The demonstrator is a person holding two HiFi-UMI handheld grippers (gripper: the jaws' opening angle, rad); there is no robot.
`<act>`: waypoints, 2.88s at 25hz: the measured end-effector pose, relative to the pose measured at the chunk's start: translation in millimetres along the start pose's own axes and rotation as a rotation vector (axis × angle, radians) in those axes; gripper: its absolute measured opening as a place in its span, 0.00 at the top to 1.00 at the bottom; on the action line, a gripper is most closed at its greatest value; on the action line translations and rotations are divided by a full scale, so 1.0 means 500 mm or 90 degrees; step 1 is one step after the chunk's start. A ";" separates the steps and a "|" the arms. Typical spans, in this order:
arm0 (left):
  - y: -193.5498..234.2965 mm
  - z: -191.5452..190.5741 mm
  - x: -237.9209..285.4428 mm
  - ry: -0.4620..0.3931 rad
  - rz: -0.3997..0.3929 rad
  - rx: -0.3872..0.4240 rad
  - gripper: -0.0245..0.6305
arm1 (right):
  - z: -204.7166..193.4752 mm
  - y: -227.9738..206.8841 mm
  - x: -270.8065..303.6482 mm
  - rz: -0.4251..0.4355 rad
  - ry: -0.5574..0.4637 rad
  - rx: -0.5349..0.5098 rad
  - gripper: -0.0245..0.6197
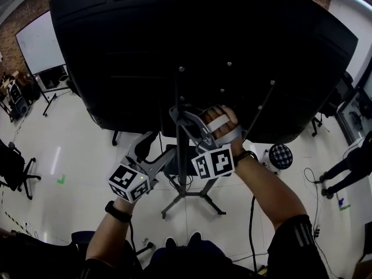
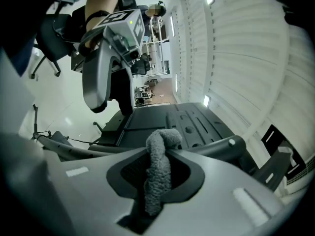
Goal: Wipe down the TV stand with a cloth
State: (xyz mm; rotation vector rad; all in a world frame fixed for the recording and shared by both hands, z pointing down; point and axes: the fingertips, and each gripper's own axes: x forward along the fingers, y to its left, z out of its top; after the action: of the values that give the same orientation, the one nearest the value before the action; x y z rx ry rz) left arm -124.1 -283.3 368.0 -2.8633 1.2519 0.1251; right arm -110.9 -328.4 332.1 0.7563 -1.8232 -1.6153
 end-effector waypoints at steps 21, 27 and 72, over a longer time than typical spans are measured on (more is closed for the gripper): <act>0.009 -0.324 -0.001 0.119 -0.097 -0.056 0.47 | -0.013 0.329 0.037 0.111 0.070 0.016 0.87; 0.018 -0.433 -0.007 0.157 -0.099 -0.083 0.46 | -0.024 0.467 0.037 0.155 0.081 0.038 0.87; 0.050 -1.098 -0.044 0.322 -0.068 -0.219 0.44 | -0.097 1.278 0.071 0.405 0.175 0.169 0.87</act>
State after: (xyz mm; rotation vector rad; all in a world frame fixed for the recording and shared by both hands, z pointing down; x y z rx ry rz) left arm -120.3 -309.0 917.5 -3.3924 1.2299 -0.4596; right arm -121.2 -319.9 973.8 0.4114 -1.8375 -0.8351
